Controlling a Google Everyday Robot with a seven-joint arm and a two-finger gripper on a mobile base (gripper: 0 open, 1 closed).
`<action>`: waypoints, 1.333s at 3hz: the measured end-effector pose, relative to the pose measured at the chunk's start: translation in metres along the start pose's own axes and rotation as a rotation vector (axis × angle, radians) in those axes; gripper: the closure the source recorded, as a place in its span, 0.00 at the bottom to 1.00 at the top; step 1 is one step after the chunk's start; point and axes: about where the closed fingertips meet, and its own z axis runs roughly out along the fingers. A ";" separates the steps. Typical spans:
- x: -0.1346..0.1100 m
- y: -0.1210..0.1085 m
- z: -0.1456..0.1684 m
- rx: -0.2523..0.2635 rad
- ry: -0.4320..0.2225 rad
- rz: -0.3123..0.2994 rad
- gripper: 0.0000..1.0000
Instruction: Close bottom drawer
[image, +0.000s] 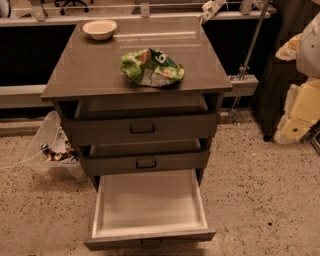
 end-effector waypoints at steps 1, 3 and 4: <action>-0.003 0.001 0.022 -0.018 -0.028 -0.022 0.00; 0.010 0.027 0.072 -0.099 -0.016 -0.035 0.00; 0.020 0.043 0.089 -0.144 0.003 -0.035 0.00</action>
Offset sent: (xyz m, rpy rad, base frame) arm 0.0011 0.0146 -0.0868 0.0280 0.0921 0.0908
